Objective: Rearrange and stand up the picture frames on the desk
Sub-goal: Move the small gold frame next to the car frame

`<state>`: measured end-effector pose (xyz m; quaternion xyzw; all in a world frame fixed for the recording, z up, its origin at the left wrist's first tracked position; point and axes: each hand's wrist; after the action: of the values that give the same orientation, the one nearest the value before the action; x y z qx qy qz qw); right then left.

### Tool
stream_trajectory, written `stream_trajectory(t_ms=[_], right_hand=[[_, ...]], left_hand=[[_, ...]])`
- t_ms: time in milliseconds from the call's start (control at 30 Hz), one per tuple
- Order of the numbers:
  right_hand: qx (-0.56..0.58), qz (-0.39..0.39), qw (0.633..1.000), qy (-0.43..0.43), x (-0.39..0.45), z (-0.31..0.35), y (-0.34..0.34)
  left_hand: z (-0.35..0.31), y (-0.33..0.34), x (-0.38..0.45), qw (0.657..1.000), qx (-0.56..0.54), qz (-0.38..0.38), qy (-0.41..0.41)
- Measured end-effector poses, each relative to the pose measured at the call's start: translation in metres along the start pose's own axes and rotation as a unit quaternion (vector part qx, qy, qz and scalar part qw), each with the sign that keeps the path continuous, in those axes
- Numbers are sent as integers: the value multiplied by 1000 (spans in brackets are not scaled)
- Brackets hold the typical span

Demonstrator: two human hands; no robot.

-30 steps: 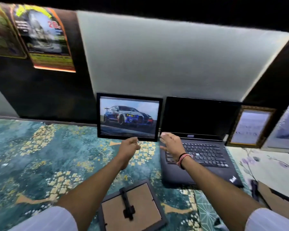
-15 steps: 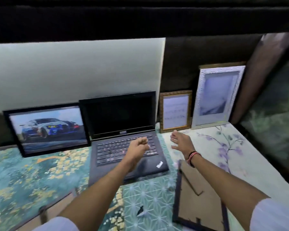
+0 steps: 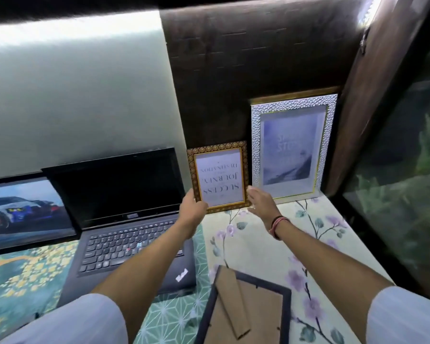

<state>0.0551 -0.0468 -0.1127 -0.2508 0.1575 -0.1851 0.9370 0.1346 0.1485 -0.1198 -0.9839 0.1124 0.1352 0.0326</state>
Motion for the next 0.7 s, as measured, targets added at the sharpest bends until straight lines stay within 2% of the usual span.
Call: stream_trajectory(t_ms=[100,200,267,333,400,533,700], right_hand=[[-70,23,996,-44,11,-8,2],[10,40,999,-13,24,-16,-1],[38,30,999,-21,22,-15,-7],[95,21,995,10,19,-15,-12],[125,22,991,30,18,-18,-16],[138,40,989,43,19,-22,-20],[120,53,990,46,15,-32,-17]], left_hand=[[9,11,18,998,23,-55,-3],[15,21,24,993,31,-112,5],[18,23,24,986,36,-163,16],[21,21,22,976,24,-218,13],[24,19,21,976,-3,-217,-1],[29,18,24,986,-1,-166,-6],[22,24,17,979,-25,-204,1]])
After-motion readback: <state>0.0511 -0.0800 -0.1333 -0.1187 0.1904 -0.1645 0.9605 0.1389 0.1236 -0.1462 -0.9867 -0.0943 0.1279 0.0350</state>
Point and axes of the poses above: each hand's wrist, its own x-axis towards the middle knuckle, its own y-axis out of the palm, z = x × y, and after that the axes turned 13 degrees about -x, right-handed
